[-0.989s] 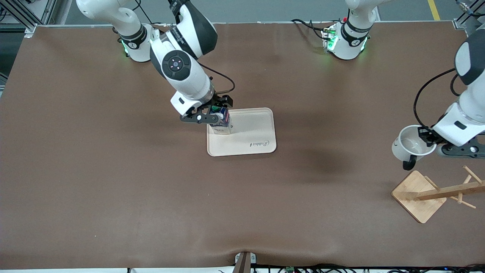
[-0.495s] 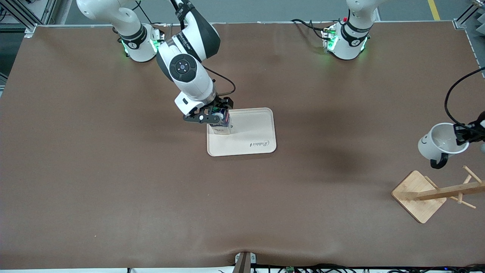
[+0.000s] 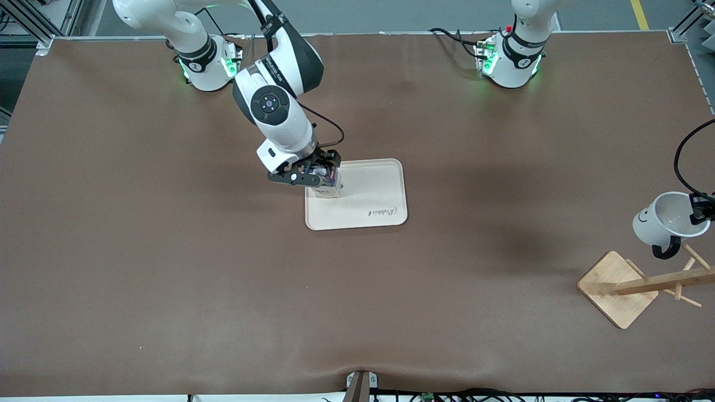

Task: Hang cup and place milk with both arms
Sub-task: 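Hang the mug handle on the stand peg while the right gripper lifts milk, then carry the milk carton away from the tray with the right gripper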

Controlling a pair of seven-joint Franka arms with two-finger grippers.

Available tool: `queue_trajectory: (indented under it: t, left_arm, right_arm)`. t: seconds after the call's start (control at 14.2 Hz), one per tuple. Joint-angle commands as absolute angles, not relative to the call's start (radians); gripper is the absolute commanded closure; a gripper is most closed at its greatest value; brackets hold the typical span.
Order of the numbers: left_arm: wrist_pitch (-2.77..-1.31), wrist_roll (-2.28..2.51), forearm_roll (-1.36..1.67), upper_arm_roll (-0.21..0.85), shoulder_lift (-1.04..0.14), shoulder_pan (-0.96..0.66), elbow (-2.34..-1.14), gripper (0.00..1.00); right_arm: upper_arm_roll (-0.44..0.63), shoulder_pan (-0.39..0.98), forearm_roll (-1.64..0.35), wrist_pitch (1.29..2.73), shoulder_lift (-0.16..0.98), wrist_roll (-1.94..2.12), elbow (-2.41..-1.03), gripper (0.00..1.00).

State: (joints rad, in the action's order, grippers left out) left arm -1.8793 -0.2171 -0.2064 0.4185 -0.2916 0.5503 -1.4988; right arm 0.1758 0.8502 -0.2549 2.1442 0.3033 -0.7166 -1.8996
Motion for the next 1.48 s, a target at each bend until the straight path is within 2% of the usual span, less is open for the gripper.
queue_trajectory:
  t: [0.0, 0.14, 0.21, 0.42, 0.64, 0.99, 1.06, 1.13, 1.2, 1.27, 1.41]
  left_arm:
    - [-1.896, -0.252, -0.176, 0.428, -0.325, 0.583, -1.457, 1.0]
    - [-1.902, -0.252, -0.178, 0.428, -0.348, 0.583, -1.437, 1.0]
    - [-1.904, -0.256, -0.176, 0.428, -0.354, 0.584, -1.434, 1.0]
    - [-1.904, -0.261, -0.164, 0.426, -0.354, 0.592, -1.434, 1.0]
    - [-1.939, -0.339, -0.141, 0.428, -0.374, 0.637, -1.434, 1.0]
    - [-1.951, -0.35, -0.129, 0.426, -0.399, 0.652, -1.434, 1.0]
    - [-1.957, -0.339, -0.129, 0.428, -0.409, 0.65, -1.434, 0.89]
    - [-1.957, -0.327, -0.129, 0.428, -0.411, 0.649, -1.434, 0.55]
    - [-1.957, -0.312, -0.129, 0.428, -0.411, 0.643, -1.434, 0.1]
    - [-1.957, -0.293, -0.13, 0.434, -0.404, 0.643, -1.434, 0.0]
    - [-1.95, -0.214, -0.132, 0.44, -0.384, 0.64, -1.439, 0.0]
  right_arm:
    - [0.181, 0.853, -0.236, 2.14, 0.291, -0.762, -1.888, 0.95]
    - [0.187, 0.822, -0.238, 2.068, 0.279, -0.749, -1.844, 0.97]
    - [0.186, 0.786, -0.238, 1.983, 0.281, -0.747, -1.786, 1.0]
    - [0.187, 0.651, -0.223, 1.746, 0.282, -0.686, -1.654, 1.0]
    - [0.193, 0.504, -0.146, 1.648, 0.244, -0.51, -1.666, 1.0]
    - [0.195, 0.278, -0.075, 1.657, 0.12, -0.33, -1.827, 1.0]
    - [0.193, 0.225, -0.075, 1.661, 0.117, -0.271, -1.847, 1.0]
    - [0.195, 0.184, -0.075, 1.701, 0.115, -0.202, -1.877, 1.0]
    - [0.195, 0.139, -0.074, 1.759, 0.11, -0.128, -1.919, 1.0]
    - [0.195, 0.103, -0.074, 1.808, 0.104, -0.065, -1.954, 1.0]
    - [0.195, 0.078, -0.065, 1.902, 0.074, -0.026, -2.049, 1.0]
